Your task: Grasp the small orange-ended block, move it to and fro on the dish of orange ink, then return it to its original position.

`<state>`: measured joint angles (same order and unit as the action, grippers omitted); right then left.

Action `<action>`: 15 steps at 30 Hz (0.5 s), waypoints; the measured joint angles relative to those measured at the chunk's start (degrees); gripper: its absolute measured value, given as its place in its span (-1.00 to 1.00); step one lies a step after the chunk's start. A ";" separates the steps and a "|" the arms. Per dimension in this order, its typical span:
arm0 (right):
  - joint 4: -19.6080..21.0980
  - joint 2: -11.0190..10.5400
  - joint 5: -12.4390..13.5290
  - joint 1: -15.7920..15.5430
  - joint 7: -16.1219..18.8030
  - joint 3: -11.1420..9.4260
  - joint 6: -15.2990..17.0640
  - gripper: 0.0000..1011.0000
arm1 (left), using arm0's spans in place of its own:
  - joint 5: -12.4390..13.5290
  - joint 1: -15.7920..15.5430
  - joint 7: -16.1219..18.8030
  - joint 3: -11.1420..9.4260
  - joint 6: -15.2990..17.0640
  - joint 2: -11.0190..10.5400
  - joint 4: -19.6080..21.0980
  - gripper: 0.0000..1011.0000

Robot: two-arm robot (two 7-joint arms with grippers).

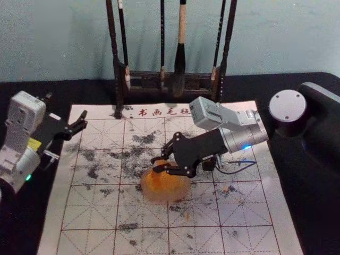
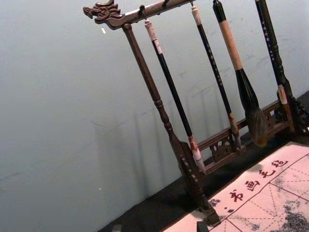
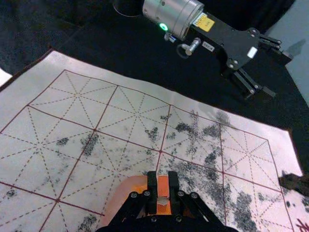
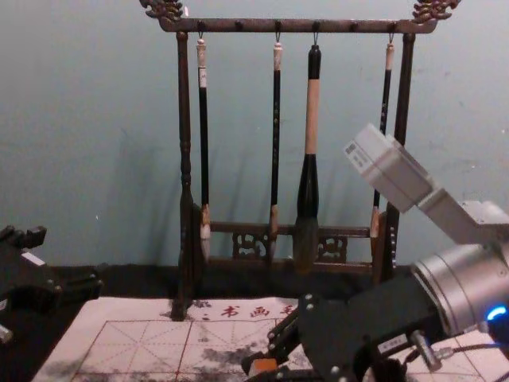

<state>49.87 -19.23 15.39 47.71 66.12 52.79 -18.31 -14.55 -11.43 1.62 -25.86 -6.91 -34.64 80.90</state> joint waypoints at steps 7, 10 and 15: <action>0.13 -0.51 -0.39 0.00 -0.37 -0.39 0.13 -0.73 | 0.00 0.00 0.00 0.00 0.00 0.00 0.00 0.98; 0.33 -0.75 -0.53 -0.08 -0.52 -0.48 0.24 -0.73 | 0.00 0.00 0.00 0.00 0.00 0.00 0.00 0.98; 0.77 -1.34 -0.76 -0.35 -0.74 -0.67 0.49 -0.73 | 0.00 0.00 0.00 0.00 0.00 0.00 0.01 0.98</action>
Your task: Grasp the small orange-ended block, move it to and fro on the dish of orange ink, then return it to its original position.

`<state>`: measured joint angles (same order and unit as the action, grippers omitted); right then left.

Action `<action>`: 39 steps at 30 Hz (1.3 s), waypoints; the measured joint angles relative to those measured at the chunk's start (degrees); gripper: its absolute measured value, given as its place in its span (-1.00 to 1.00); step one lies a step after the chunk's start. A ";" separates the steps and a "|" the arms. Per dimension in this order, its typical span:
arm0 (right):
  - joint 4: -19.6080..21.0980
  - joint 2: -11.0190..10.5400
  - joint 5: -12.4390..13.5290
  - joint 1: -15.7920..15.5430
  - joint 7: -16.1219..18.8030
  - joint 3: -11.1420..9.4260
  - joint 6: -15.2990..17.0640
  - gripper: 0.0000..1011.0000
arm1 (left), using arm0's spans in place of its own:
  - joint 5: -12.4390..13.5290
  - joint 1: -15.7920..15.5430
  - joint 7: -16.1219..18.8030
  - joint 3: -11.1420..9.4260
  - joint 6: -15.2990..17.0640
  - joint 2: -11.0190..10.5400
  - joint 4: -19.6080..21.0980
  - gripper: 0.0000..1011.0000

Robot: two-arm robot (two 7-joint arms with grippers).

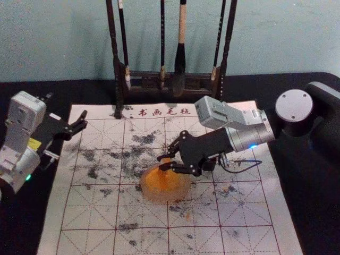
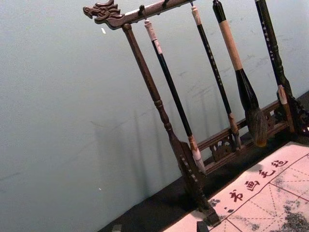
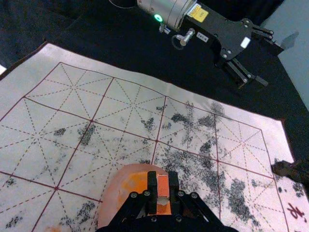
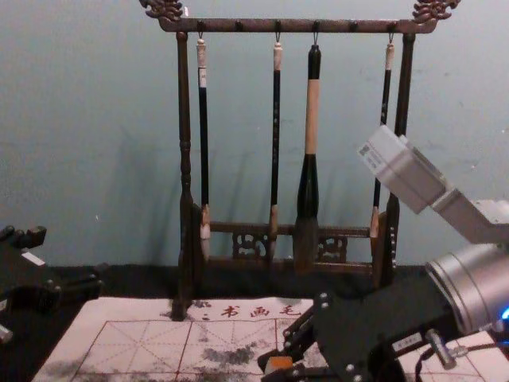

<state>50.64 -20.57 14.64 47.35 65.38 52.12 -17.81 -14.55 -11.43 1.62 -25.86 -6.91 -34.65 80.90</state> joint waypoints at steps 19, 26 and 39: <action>1.82 -1.52 -0.33 -0.78 -0.53 -0.54 0.80 -0.73 | 0.00 0.00 0.00 0.00 0.00 0.00 0.00 0.98; 3.03 -2.42 -0.36 -1.30 -0.76 -0.70 1.21 -0.73 | 0.00 0.00 0.00 0.00 0.00 0.00 0.00 0.98; 6.70 -4.97 -0.04 -2.86 -1.35 -1.09 2.08 -0.73 | 0.00 0.00 0.00 0.00 0.00 0.00 0.00 0.98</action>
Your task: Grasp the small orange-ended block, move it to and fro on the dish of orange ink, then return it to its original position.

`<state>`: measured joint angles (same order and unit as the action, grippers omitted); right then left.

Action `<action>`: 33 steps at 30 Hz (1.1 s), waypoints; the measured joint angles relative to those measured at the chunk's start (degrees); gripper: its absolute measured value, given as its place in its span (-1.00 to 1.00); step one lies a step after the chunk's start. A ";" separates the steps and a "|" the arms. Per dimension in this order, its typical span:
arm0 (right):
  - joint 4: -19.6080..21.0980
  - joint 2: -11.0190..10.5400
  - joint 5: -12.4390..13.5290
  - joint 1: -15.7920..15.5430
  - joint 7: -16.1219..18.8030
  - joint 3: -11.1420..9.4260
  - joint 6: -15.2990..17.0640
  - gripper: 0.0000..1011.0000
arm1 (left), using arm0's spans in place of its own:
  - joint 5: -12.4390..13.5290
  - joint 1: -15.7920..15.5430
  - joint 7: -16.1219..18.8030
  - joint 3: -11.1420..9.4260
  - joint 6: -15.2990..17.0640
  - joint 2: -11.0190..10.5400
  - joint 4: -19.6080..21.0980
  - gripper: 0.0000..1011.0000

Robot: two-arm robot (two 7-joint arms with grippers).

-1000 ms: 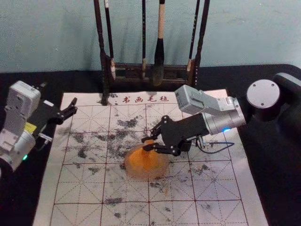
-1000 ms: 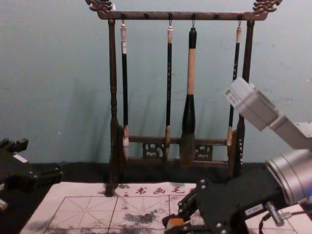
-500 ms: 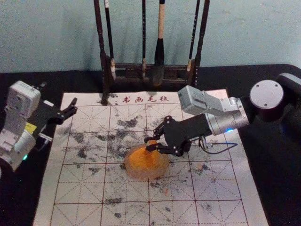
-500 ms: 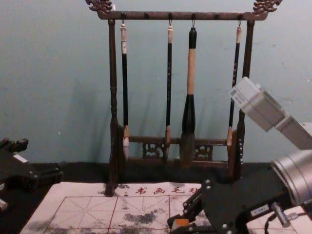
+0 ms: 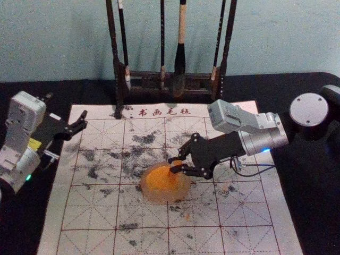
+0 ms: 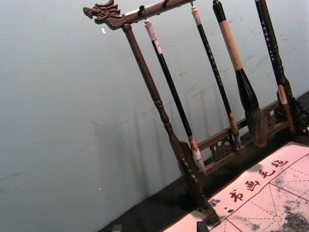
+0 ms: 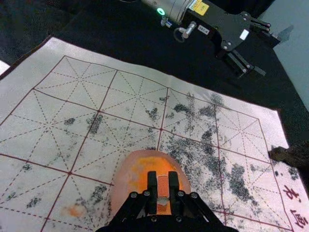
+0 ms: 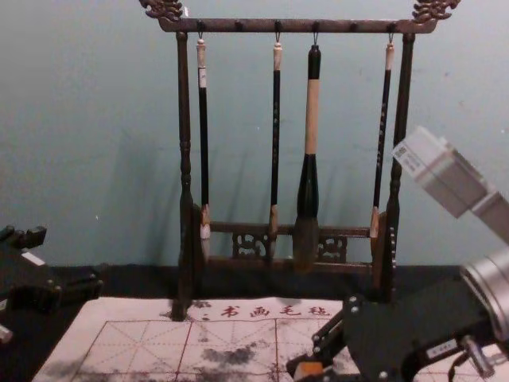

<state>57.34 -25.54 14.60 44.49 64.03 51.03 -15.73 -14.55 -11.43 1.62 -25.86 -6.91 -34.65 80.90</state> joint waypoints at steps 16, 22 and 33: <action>3.83 -1.93 0.50 -1.62 0.02 0.34 0.72 -0.73 | 0.00 0.00 0.00 0.00 0.00 0.00 0.00 0.98; 4.32 -1.73 0.78 -1.78 0.35 0.72 0.65 -0.73 | 0.00 0.00 0.00 0.00 0.00 0.00 0.00 0.98; 2.06 0.60 0.90 -0.65 1.00 1.53 -0.65 -0.73 | 0.00 0.00 0.00 0.00 0.00 0.00 0.00 0.98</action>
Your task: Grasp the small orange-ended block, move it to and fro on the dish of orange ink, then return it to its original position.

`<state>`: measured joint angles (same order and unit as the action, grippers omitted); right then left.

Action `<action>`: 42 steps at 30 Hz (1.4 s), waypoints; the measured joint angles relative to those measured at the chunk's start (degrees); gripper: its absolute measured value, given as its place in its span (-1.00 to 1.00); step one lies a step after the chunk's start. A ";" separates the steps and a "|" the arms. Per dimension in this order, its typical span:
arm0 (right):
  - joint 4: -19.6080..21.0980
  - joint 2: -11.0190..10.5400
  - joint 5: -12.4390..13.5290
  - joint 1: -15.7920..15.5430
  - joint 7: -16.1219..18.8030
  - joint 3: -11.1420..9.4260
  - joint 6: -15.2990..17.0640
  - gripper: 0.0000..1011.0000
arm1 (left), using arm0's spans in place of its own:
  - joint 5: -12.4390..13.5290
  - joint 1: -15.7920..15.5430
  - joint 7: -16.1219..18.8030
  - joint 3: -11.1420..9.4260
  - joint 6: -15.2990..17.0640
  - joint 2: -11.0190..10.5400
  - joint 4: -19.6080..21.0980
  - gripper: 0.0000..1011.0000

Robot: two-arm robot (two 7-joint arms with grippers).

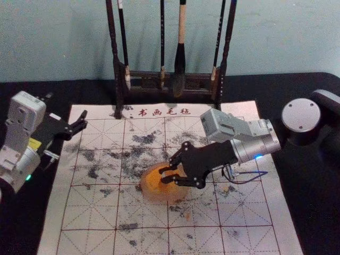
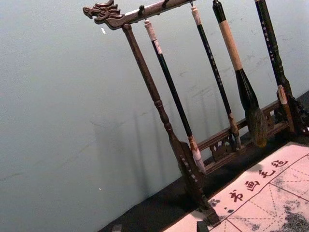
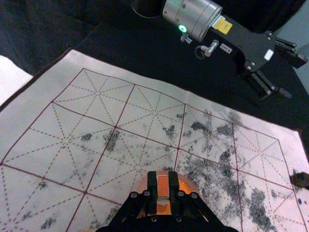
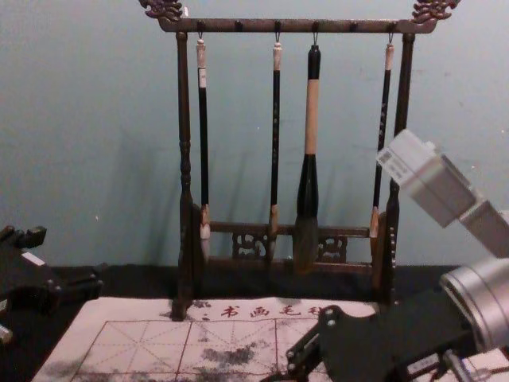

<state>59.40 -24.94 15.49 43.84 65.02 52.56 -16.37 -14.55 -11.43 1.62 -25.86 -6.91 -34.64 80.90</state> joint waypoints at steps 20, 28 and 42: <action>-7.37 4.53 -0.80 2.95 0.06 0.34 -2.25 -0.73 | 0.00 0.00 0.00 0.00 0.00 0.00 0.00 0.98; -7.46 4.18 -1.17 3.09 -0.66 -0.33 -2.24 -0.73 | 0.00 0.00 0.00 0.00 0.00 0.00 0.00 0.98; -5.81 2.63 -1.72 2.50 -1.21 -0.85 -1.30 -0.73 | 0.00 0.00 0.00 0.00 0.00 0.00 0.00 0.98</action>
<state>53.60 -22.31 13.77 46.34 63.81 51.71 -17.67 -14.55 -11.43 1.62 -25.86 -6.91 -34.65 80.90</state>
